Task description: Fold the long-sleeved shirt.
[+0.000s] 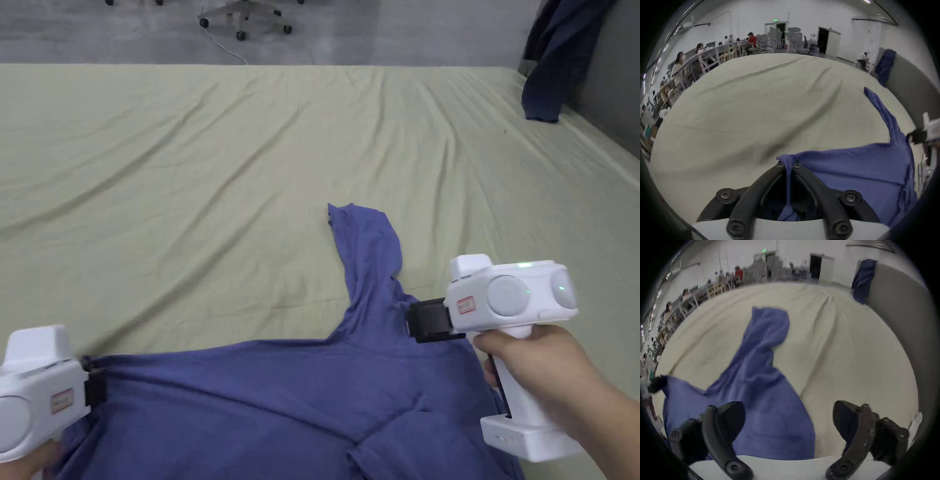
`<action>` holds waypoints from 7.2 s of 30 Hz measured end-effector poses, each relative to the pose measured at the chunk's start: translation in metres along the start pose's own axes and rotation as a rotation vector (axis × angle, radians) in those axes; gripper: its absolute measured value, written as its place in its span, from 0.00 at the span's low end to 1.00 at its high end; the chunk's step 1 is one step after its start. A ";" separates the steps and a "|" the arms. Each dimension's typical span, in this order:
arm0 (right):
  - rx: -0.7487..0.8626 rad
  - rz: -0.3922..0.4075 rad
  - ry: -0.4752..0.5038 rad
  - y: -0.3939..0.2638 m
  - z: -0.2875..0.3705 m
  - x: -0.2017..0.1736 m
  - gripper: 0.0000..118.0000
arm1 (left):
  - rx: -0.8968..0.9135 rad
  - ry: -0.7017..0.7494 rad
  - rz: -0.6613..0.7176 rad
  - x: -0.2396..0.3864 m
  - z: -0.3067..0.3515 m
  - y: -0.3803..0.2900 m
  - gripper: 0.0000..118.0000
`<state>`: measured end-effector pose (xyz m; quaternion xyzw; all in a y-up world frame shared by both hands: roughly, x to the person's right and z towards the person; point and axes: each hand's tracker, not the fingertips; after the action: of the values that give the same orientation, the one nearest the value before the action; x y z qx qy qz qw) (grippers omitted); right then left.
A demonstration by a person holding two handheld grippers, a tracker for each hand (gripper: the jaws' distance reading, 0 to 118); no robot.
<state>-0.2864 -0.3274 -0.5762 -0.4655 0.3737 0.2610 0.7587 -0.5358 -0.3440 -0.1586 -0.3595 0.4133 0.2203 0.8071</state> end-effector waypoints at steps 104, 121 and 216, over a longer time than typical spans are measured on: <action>0.141 -0.088 0.063 -0.055 0.102 0.043 0.04 | -0.016 -0.202 -0.033 -0.031 0.063 0.042 0.01; 0.047 -0.018 0.113 -0.302 0.189 0.029 0.04 | -0.110 -0.228 -0.016 -0.058 0.223 -0.173 0.01; 0.260 0.018 0.205 -0.177 0.164 -0.041 0.96 | 0.067 -0.350 0.107 0.020 0.223 -0.133 0.03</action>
<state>-0.1256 -0.2572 -0.4057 -0.3843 0.4840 0.1685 0.7679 -0.3240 -0.2587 -0.0328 -0.2660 0.2923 0.3083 0.8653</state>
